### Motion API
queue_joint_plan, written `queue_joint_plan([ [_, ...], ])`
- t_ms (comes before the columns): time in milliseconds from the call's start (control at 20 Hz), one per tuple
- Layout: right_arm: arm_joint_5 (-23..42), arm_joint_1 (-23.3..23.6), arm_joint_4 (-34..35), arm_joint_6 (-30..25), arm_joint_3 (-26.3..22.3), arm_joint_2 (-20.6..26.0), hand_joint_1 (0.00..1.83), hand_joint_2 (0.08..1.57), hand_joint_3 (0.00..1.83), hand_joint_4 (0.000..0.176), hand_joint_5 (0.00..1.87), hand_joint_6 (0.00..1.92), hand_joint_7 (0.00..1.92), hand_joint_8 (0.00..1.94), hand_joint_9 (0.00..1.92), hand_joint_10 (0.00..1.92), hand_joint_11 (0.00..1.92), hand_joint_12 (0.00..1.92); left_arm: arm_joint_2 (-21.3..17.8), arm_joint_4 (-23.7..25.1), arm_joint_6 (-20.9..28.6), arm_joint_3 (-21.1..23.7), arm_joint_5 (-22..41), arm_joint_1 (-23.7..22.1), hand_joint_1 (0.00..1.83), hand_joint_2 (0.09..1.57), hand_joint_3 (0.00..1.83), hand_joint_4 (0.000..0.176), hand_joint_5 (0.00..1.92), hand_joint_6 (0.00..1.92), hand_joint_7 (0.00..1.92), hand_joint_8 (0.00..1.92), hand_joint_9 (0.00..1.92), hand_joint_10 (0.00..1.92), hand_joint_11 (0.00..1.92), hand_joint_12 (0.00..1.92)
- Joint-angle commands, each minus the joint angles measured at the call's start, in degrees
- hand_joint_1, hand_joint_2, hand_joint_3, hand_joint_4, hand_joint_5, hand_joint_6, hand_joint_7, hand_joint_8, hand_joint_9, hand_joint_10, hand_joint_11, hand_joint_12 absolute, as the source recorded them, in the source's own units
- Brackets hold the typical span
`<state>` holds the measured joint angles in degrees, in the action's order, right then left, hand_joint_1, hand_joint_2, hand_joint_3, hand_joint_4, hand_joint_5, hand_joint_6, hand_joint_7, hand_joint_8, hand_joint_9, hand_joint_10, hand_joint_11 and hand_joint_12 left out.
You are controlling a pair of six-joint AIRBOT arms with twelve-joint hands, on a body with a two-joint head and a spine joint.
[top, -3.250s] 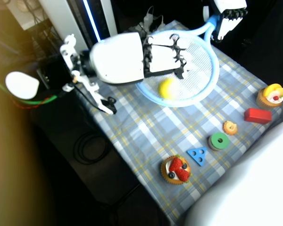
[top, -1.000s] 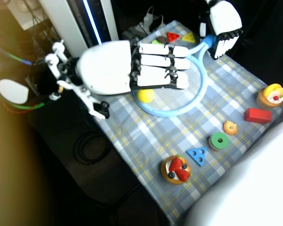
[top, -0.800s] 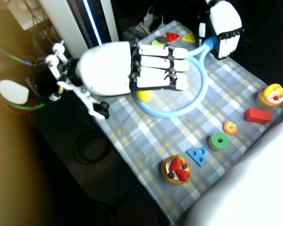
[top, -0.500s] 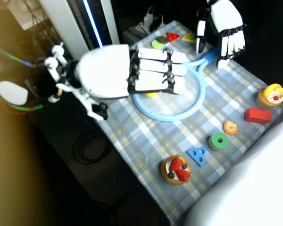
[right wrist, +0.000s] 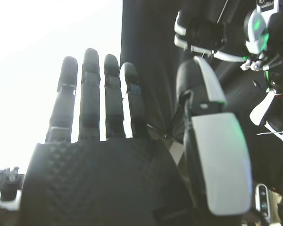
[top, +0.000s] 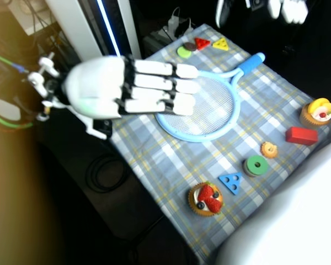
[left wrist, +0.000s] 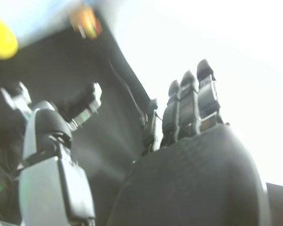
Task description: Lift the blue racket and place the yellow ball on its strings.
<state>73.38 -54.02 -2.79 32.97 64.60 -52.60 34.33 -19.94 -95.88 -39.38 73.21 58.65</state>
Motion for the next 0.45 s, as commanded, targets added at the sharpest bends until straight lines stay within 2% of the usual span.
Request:
queue_joint_plan([
  [0, 10.16, -0.06, 3.14, 0.17, -0.31, 0.39, 0.64, 1.27, 0.0, 0.014, 0.31, 0.0, 0.42, 0.0, 0.46, 0.0, 0.16, 0.54, -0.58, 0.85, 4.6, -0.88, 9.73, 0.05, 0.79, 0.87, 0.0, 0.172, 0.0, 0.0, 0.02, 0.0, 0.0, 0.0, 0.0, 0.0],
  [50, 11.68, -1.14, 4.2, 0.56, -0.66, 0.57, 0.67, 1.25, 0.0, 0.008, 0.29, 0.0, 0.44, 0.01, 0.48, 0.01, 0.18, 0.55, -0.68, 1.25, 11.77, -2.23, 11.0, 1.01, 0.75, 0.88, 0.0, 0.168, 0.0, 0.0, 0.02, 0.0, 0.0, 0.0, 0.0, 0.0],
  [100, 13.15, -1.87, 5.01, 0.86, -0.99, 0.65, 0.75, 1.24, 0.0, 0.001, 0.28, 0.0, 0.46, 0.0, 0.5, 0.0, 0.15, 0.61, -0.58, 1.48, 19.75, -4.11, 11.99, 1.91, 0.71, 0.89, 0.0, 0.174, 0.0, 0.0, 0.0, 0.0, 0.0, 0.0, 0.0, 0.0],
  [150, 14.32, -2.29, 5.51, 1.06, -1.24, 0.65, 0.83, 1.22, 0.0, 0.002, 0.28, 0.0, 0.53, 0.0, 0.58, 0.01, 0.17, 0.74, -0.06, 1.62, 27.83, -6.19, 12.98, 2.5, 0.75, 0.89, 0.0, 0.176, 0.0, 0.0, 0.03, 0.01, 0.0, 0.0, 0.05, 0.02],
  [200, 15.52, -2.54, 5.78, 1.09, -1.44, 0.65, 0.81, 1.2, 0.0, 0.0, 0.3, 0.01, 0.57, 0.01, 0.64, 0.03, 0.25, 0.81, 0.8, 1.76, 34.8, -8.21, 14.64, 3.39, 0.77, 0.9, 0.0, 0.159, 0.0, 0.0, 0.06, 0.02, 0.04, 0.01, 0.09, 0.04],
  [250, 17.39, -2.84, 5.99, 1.1, -1.75, 0.73, 0.75, 1.2, 0.0, 0.0, 0.31, 0.01, 0.57, 0.01, 0.65, 0.03, 0.27, 0.82, 1.6, 1.35, 41.34, -9.87, 17.29, 5.03, 0.78, 0.91, 0.0, 0.129, 0.0, 0.0, 0.08, 0.0, 0.06, 0.01, 0.08, 0.06],
  [300, 18.41, -2.96, 6.06, 1.13, -1.99, 0.76, 0.8, 1.26, 0.0, 0.0, 0.16, 0.0, 0.47, 0.0, 0.58, 0.0, 0.21, 0.74, 1.88, 1.03, 43.35, -10.23, 18.97, 6.01, 0.72, 0.92, 0.0, 0.147, 0.0, 0.0, 0.1, 0.0, 0.11, 0.0, 0.04, 0.32],
  [350, 19.5, -2.96, 5.98, 1.32, -2.27, 0.83, 0.76, 1.31, 0.01, 0.043, 0.03, 0.0, 0.2, 0.0, 0.24, 0.0, 0.04, 0.54, 2.06, 0.55, 44.23, -10.07, 22.06, 7.15, 0.71, 0.91, 0.0, 0.166, 0.0, 0.0, 0.13, 0.0, 0.13, 0.0, 0.01, 0.5],
  [400, 21.61, -3.21, 5.98, 1.43, -2.64, 1.0, 0.73, 1.31, 0.0, 0.109, 0.01, 0.0, 0.04, 0.0, 0.05, 0.0, 0.01, 0.11, 2.11, 0.55, 44.81, -9.88, 24.2, 7.81, 0.7, 0.88, 0.0, 0.152, 0.0, 0.0, 0.16, 0.0, 0.15, 0.0, 0.0, 0.65],
])
